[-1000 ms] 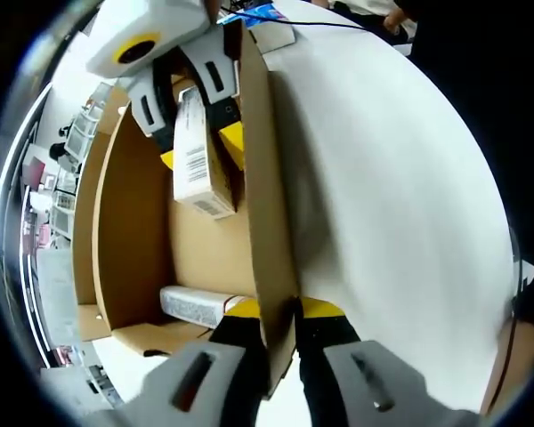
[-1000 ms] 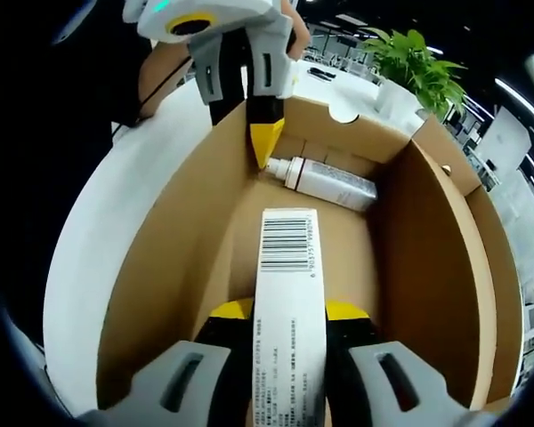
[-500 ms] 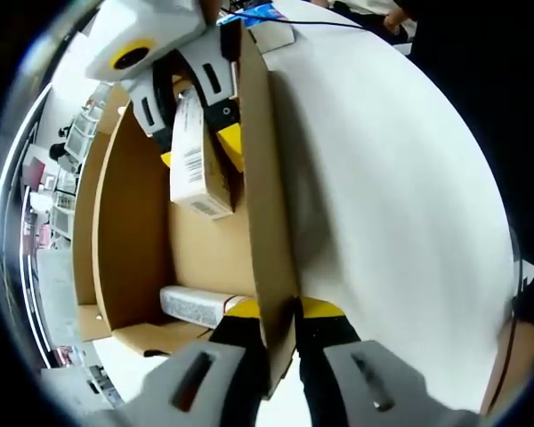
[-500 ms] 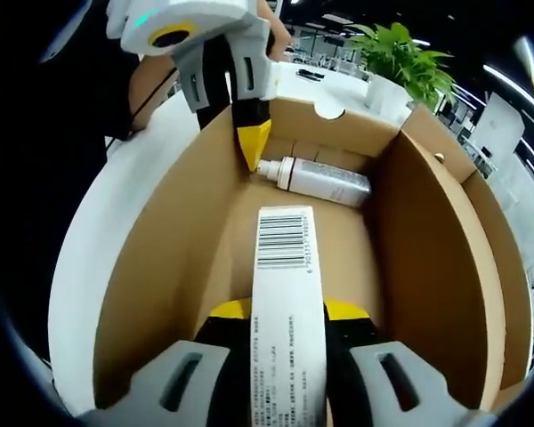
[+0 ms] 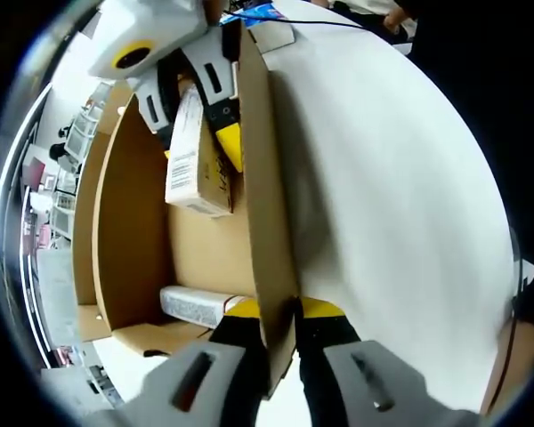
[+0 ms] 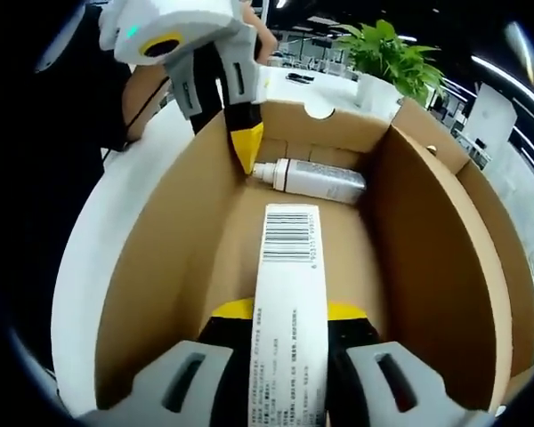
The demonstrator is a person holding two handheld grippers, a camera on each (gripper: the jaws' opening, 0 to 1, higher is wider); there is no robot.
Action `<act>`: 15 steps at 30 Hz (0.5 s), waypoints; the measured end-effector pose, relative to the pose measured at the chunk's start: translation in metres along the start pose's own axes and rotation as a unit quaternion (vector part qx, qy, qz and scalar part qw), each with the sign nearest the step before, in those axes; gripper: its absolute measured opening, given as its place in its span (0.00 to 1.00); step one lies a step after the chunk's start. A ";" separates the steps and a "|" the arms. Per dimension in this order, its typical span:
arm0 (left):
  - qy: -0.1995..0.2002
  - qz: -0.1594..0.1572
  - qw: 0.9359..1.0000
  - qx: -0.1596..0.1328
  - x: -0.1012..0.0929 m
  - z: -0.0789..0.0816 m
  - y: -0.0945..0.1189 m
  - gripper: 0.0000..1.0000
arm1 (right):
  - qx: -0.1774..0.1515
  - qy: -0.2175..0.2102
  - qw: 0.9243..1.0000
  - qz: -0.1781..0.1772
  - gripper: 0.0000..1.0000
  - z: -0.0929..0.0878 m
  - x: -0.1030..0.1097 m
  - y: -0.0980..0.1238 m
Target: Operate the shoe box by opening the lid, removing the specified soft item, and placing it in the target area until the item is outside and the box remains undamaged.
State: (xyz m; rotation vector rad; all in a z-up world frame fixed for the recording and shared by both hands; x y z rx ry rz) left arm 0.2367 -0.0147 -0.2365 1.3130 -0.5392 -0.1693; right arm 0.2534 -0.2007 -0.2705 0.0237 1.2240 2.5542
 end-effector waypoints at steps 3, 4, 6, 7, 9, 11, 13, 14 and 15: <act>0.000 0.000 1.000 0.000 0.000 0.000 0.000 0.09 | -0.002 -0.008 1.000 0.001 0.23 0.000 -0.001 0.000; 0.000 0.000 1.000 0.000 0.000 0.000 0.000 0.09 | -0.002 -0.008 1.000 0.001 0.23 0.000 -0.001 0.000; 0.000 0.000 1.000 0.000 0.000 0.000 0.000 0.09 | -0.006 -0.010 1.000 0.000 0.22 0.000 -0.001 0.000; 0.000 0.000 1.000 0.000 0.001 0.000 0.000 0.09 | -0.011 -0.018 1.000 -0.001 0.22 0.000 0.000 -0.001; 0.000 0.000 1.000 0.000 0.001 0.000 0.000 0.09 | -0.013 -0.026 1.000 -0.002 0.22 0.000 0.000 -0.002; 0.000 0.000 1.000 0.000 0.001 0.000 0.000 0.09 | -0.016 -0.026 1.000 -0.002 0.22 0.001 0.000 -0.002; 0.000 0.000 1.000 0.000 0.001 0.000 0.000 0.09 | -0.017 -0.026 1.000 -0.002 0.22 0.001 0.000 -0.002; 0.000 0.000 1.000 0.000 0.001 0.000 0.000 0.09 | -0.018 -0.026 0.999 -0.003 0.22 0.001 0.000 -0.002; 0.000 0.000 1.000 0.000 0.001 0.000 0.000 0.09 | -0.019 -0.026 0.999 -0.004 0.22 0.001 0.001 -0.002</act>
Point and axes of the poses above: the point that each gripper's makers call its tool centre point, and the gripper's own axes: y roughly backward along the fingers, x roughly to its left, z roughly out of its top, the point moved 9 cm from there along y, roughly backward along the fingers, and after that the axes turned 2 degrees about -y, right-handed, at the moved point
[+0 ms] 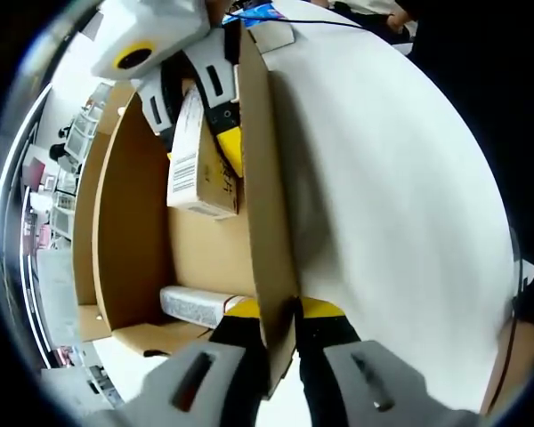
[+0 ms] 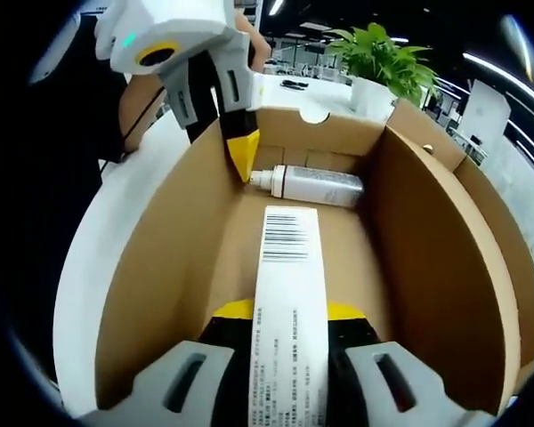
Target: Operate the shoe box by opening the lid, removing the specified soft item, and placing it in the target area until the item is outside and the box remains undamaged.
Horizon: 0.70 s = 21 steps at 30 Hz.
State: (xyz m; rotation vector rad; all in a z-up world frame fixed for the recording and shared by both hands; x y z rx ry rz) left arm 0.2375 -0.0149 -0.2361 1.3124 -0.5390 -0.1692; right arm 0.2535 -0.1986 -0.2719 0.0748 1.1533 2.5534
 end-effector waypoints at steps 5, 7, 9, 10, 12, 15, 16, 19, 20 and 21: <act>0.000 0.000 1.000 0.000 0.000 0.000 0.000 0.09 | -0.003 0.009 1.000 -0.005 0.22 0.001 0.001 0.000; 0.000 0.000 1.000 0.000 0.000 0.000 0.000 0.09 | -0.003 0.011 1.000 -0.006 0.22 0.001 0.002 0.000; 0.000 0.000 1.000 0.000 0.000 -0.001 0.000 0.09 | 0.000 0.020 1.000 -0.009 0.22 0.001 0.001 0.001; 0.000 0.000 1.000 0.000 0.000 -0.001 0.000 0.09 | 0.001 0.023 1.000 -0.010 0.22 0.001 0.001 0.001; 0.000 0.000 1.000 0.000 0.001 -0.001 0.000 0.09 | 0.005 0.021 1.000 -0.016 0.22 0.003 0.000 0.003; 0.000 0.000 1.000 0.000 0.001 -0.001 0.000 0.09 | -0.006 0.004 1.000 -0.024 0.22 0.006 0.000 0.008; 0.000 0.000 1.000 0.000 0.001 -0.001 0.000 0.09 | -0.011 0.003 1.000 -0.028 0.22 0.007 -0.001 0.009; -0.001 0.000 1.000 -0.001 0.001 -0.001 0.000 0.09 | -0.014 0.001 0.999 -0.039 0.22 0.011 0.000 0.012; 0.000 0.000 1.000 -0.001 0.001 -0.001 0.000 0.09 | -0.014 0.003 0.999 -0.042 0.22 0.013 0.001 0.013; -0.001 0.000 1.000 -0.001 0.001 -0.001 0.000 0.09 | -0.015 0.005 0.999 -0.043 0.22 0.014 0.001 0.013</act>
Point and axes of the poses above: the point that each gripper's makers call its tool centre point, and the gripper's own axes: y roughly backward along the fingers, x roughly to its left, z roughly out of its top, the point moved 9 cm from there along y, roughly backward along the fingers, and after that the axes turned 2 degrees about -y, right-handed, at the moved point
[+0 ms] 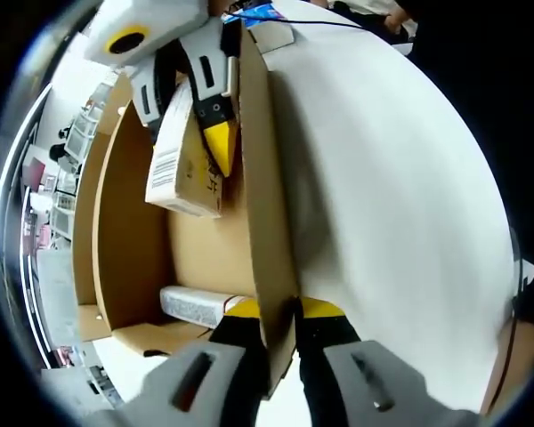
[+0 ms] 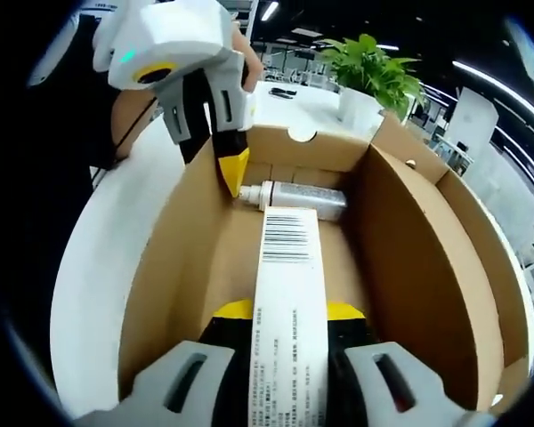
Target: Operate the shoe box by opening the lid, removing the specified soft item, and placing it in the target area until the item is outside and the box remains undamaged.
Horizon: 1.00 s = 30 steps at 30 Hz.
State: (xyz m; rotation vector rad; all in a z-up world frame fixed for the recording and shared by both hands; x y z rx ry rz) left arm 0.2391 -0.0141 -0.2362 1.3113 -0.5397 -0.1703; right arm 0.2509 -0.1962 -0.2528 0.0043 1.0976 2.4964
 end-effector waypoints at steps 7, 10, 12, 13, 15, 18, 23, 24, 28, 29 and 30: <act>0.001 0.000 1.000 0.000 0.000 0.000 0.000 0.09 | -0.020 -0.013 1.000 -0.019 0.22 0.008 0.002 0.005; 0.001 0.000 1.000 0.000 0.000 -0.001 0.000 0.09 | -0.030 -0.035 0.998 -0.030 0.22 0.011 0.003 0.004; 0.001 0.000 1.000 0.000 0.000 -0.001 0.000 0.09 | -0.039 -0.044 0.998 -0.038 0.22 0.012 0.003 0.004; 0.001 0.000 1.000 0.000 0.000 -0.001 0.000 0.09 | -0.044 -0.054 0.997 -0.040 0.22 0.013 0.004 0.004; 0.001 0.000 1.000 0.000 0.001 -0.001 0.000 0.09 | -0.054 -0.077 0.995 -0.041 0.22 0.014 0.005 0.004; 0.004 0.000 1.000 0.000 0.001 -0.001 0.000 0.09 | -0.082 -0.097 0.990 -0.059 0.22 0.017 0.006 0.011; 0.004 0.000 1.000 -0.001 0.001 -0.001 -0.001 0.09 | -0.098 -0.104 0.987 -0.071 0.22 0.020 0.013 0.019; 0.004 0.000 1.000 -0.001 0.001 -0.001 -0.001 0.09 | -0.098 -0.104 0.987 -0.072 0.22 0.020 0.014 0.019; 0.004 0.000 1.000 -0.001 0.002 -0.001 -0.001 0.09 | -0.110 -0.118 0.983 -0.085 0.22 0.017 0.014 0.024; 0.005 0.000 1.000 -0.001 0.002 -0.001 -0.001 0.09 | -0.113 -0.122 0.982 -0.085 0.22 0.017 0.014 0.025; 0.005 0.000 1.000 -0.001 0.002 -0.001 -0.001 0.09 | -0.114 -0.125 0.982 -0.089 0.22 0.016 0.014 0.028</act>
Point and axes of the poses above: the point that each gripper's makers call its tool centre point, and the gripper's own axes: y roughly backward along the fingers, x roughly to its left, z roughly out of its top, the point moved 9 cm from there along y, roughly backward along the fingers, and after that the axes turned 2 degrees about -y, right-handed, at the moved point
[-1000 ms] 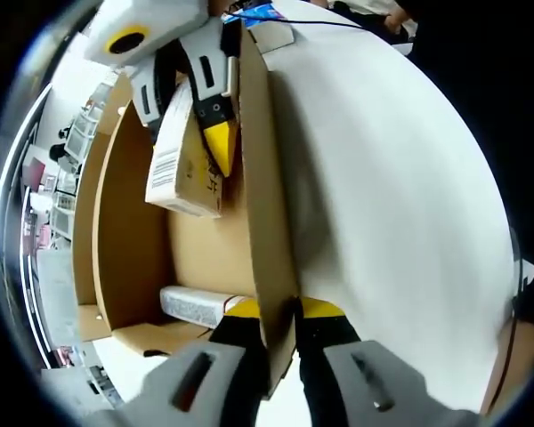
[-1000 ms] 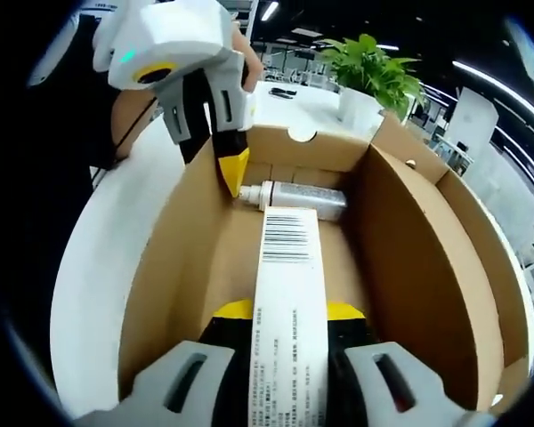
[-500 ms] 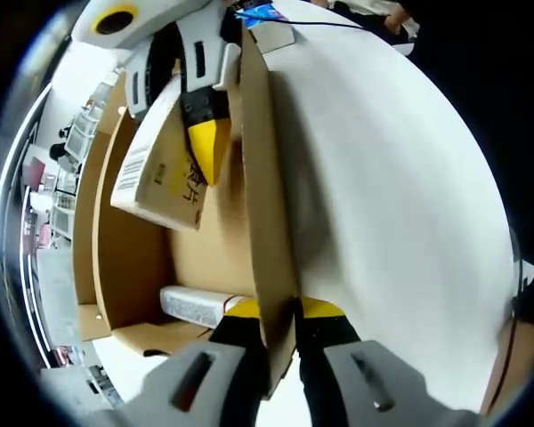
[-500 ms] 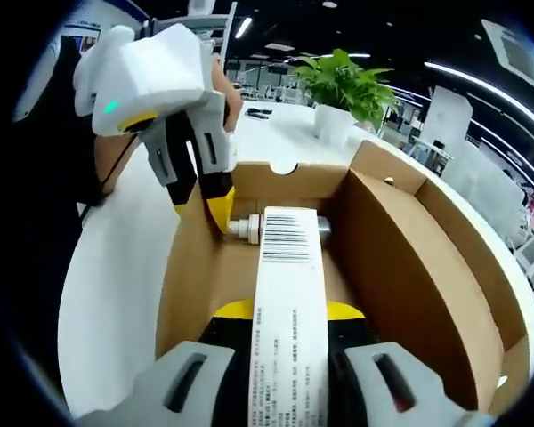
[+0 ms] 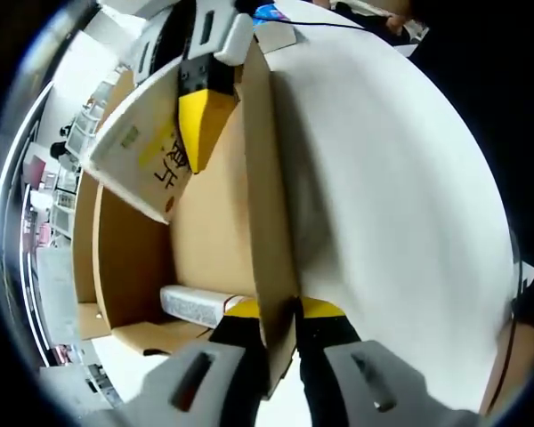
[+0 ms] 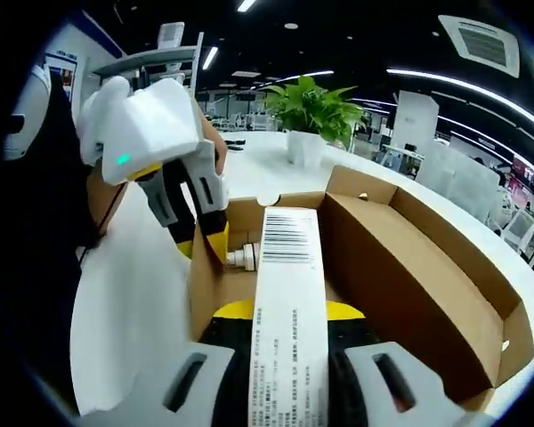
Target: Operate the shoe box by opening the lid, removing the specified soft item, and placing it in the target area until the item is outside and the box remains undamaged.
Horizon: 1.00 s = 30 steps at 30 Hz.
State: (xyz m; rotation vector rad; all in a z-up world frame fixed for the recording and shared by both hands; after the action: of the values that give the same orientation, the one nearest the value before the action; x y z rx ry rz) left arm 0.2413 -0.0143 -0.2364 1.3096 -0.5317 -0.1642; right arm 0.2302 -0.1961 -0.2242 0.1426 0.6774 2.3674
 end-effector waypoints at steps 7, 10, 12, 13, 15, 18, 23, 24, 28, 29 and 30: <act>0.002 0.001 1.000 0.000 0.001 0.000 0.000 0.10 | -0.021 -0.004 0.999 -0.027 0.22 0.005 0.001 0.019; 0.002 0.001 1.000 0.000 0.001 0.000 0.000 0.10 | -0.025 -0.007 0.999 -0.038 0.22 0.005 0.001 0.027; 0.002 0.001 1.000 0.000 0.001 0.000 0.000 0.10 | -0.025 -0.007 0.999 -0.045 0.22 0.004 0.001 0.033; 0.002 0.001 1.000 0.001 0.001 0.000 0.000 0.10 | -0.025 -0.007 0.998 -0.049 0.22 0.004 0.000 0.036; 0.003 0.002 1.000 0.001 0.001 0.000 -0.001 0.10 | -0.026 -0.007 0.998 -0.055 0.22 0.004 -0.001 0.041; 0.003 0.001 1.000 0.001 0.000 0.000 0.000 0.10 | -0.030 -0.008 0.997 -0.065 0.22 0.006 -0.001 0.050; 0.003 0.002 1.000 0.001 0.000 0.001 0.000 0.10 | -0.048 -0.019 0.995 -0.083 0.22 0.009 -0.005 0.068; 0.003 0.002 1.000 0.001 -0.001 0.001 0.000 0.10 | -0.049 -0.020 0.995 -0.087 0.22 0.009 -0.006 0.071; 0.003 0.002 1.000 0.002 -0.001 0.001 0.000 0.10 | -0.062 -0.032 0.991 -0.116 0.22 0.009 -0.011 0.087; 0.003 0.002 1.000 0.002 -0.001 0.001 0.000 0.10 | -0.067 -0.035 0.990 -0.121 0.22 0.009 -0.012 0.090; 0.004 0.002 1.000 0.002 -0.001 0.001 0.000 0.10 | -0.078 -0.045 0.987 -0.131 0.22 0.010 -0.013 0.097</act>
State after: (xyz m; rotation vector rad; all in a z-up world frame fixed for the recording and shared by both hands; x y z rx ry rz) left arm 0.2397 -0.0151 -0.2364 1.3127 -0.5279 -0.1553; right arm 0.1878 -0.2627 -0.1658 0.0853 0.4369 2.1356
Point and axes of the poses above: the point that each gripper's makers call its tool centre point, and the gripper's own axes: y roughly backward along the fingers, x roughly to its left, z roughly out of its top, the point moved 9 cm from there along y, roughly backward along the fingers, and after that the axes turned 2 degrees about -y, right-handed, at the moved point
